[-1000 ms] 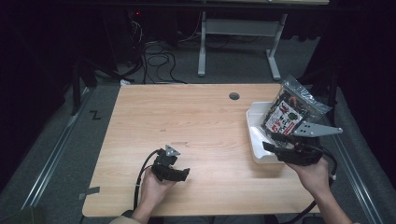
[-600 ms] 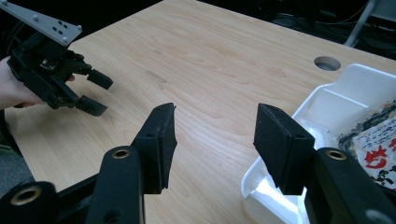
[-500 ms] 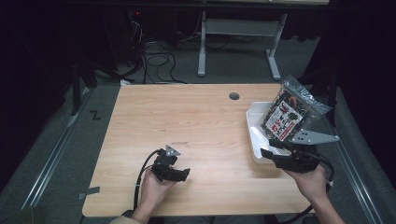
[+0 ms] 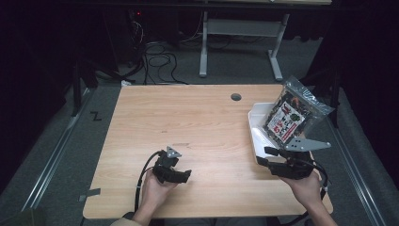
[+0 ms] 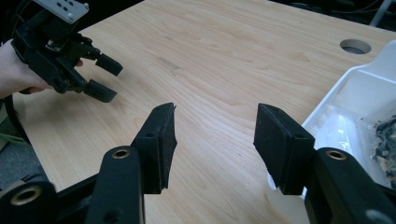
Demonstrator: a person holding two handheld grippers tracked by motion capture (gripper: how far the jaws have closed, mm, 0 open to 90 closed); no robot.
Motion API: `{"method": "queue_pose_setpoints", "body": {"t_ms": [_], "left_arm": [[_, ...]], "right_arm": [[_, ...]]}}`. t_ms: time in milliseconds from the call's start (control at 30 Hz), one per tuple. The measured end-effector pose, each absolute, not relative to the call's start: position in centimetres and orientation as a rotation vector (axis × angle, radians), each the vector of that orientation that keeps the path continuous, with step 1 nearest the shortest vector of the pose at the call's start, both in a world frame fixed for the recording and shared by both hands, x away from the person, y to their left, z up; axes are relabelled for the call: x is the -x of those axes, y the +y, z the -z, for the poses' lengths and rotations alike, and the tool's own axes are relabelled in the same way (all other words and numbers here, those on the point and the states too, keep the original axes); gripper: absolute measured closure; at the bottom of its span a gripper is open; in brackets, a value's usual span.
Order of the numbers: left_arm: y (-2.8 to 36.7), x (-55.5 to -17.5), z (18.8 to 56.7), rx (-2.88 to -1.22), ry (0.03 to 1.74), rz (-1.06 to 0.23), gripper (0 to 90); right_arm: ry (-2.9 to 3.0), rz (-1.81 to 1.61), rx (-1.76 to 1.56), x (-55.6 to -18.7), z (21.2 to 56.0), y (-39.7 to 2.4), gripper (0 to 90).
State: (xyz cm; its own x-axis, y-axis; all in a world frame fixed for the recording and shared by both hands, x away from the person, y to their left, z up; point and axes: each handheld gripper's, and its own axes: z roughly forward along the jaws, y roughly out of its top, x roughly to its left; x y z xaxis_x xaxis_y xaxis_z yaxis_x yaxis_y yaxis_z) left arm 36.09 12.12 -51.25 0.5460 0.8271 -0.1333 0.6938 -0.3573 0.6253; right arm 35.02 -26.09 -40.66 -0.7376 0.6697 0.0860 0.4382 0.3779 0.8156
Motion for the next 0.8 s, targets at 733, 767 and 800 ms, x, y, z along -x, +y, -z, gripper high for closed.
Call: {"method": "queue_pose_setpoints", "body": {"t_ms": [733, 767, 800], "left_arm": [[12.0, -36.0, 51.3, -2.149, 1.205, -0.264, 24.9], [12.0, -36.0, 51.3, -2.148, 1.205, -0.265, 24.9], [12.0, -36.0, 51.2, -2.146, 1.204, -0.265, 24.9]], "right_arm": [[2.452, -1.212, -0.965, -35.6, 44.2, -23.7, 50.8], [2.452, -1.212, -0.965, -35.6, 44.2, -23.7, 50.8], [2.459, -1.2, -0.966, -35.7, 44.5, -23.5, 50.8]]}}
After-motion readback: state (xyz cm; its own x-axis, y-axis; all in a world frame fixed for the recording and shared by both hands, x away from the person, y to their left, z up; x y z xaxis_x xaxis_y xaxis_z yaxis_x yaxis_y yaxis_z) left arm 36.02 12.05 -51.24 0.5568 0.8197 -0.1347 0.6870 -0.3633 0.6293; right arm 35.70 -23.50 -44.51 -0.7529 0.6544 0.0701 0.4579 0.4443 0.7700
